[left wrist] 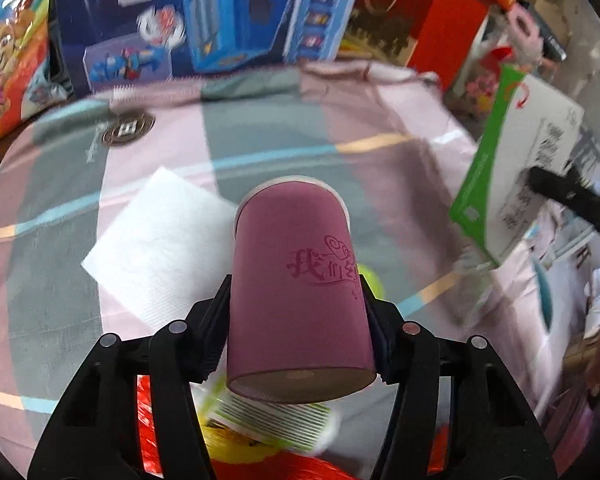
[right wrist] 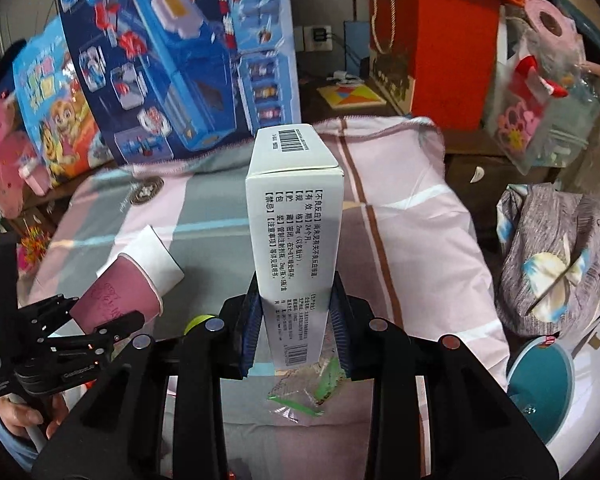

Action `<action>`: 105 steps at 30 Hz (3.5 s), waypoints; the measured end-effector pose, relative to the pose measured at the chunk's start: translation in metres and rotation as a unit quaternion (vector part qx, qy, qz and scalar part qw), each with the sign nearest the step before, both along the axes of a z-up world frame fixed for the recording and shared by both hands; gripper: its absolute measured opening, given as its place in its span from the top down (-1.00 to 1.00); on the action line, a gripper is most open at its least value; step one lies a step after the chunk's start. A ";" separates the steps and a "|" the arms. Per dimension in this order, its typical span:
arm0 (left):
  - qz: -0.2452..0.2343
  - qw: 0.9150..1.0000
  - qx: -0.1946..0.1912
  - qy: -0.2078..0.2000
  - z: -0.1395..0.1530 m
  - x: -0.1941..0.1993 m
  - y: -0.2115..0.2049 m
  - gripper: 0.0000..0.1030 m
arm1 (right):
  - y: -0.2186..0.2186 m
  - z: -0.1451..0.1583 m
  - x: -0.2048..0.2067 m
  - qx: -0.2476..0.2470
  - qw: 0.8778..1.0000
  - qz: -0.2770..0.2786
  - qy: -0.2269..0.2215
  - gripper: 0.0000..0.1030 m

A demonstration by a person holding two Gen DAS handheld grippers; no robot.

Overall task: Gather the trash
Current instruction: 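Grasp the white-green medicine box with the right tool while the left tool grasps the pink paper cup, then carry the pink cup and medicine box to the teal bucket and release both, then move both tools back over the remaining trash on the table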

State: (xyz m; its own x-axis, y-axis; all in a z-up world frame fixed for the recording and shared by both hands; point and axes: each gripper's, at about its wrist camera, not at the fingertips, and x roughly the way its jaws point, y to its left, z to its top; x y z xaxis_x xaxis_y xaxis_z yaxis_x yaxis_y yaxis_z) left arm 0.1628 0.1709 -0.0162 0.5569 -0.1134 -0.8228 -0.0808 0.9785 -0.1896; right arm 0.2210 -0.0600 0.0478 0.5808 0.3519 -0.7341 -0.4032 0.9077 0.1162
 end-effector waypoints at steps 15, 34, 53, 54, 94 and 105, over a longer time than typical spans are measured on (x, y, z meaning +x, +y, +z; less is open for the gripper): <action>-0.109 0.993 -0.016 -0.045 0.049 -0.007 -0.115 -0.16 | -0.106 0.032 -0.030 0.035 0.997 -0.070 -0.030 0.41; -0.295 0.955 0.015 -0.008 0.026 0.012 -0.343 -0.17 | -0.377 -0.046 -0.083 0.099 0.946 -0.308 0.023 0.41; -0.363 0.929 0.036 0.060 -0.032 0.053 -0.487 -0.29 | -0.441 -0.108 -0.070 0.110 0.931 -0.332 0.107 0.40; -0.362 0.929 0.037 0.064 -0.034 0.054 -0.488 -0.31 | -0.442 -0.109 -0.069 0.110 0.931 -0.331 0.108 0.40; -0.282 0.957 0.008 0.070 -0.031 0.029 -0.380 -0.78 | -0.388 -0.123 -0.050 0.099 0.925 -0.318 0.183 -0.60; -0.216 0.975 0.005 0.055 -0.019 0.015 -0.284 -0.78 | -0.287 -0.107 -0.040 0.078 0.951 -0.238 0.182 -0.60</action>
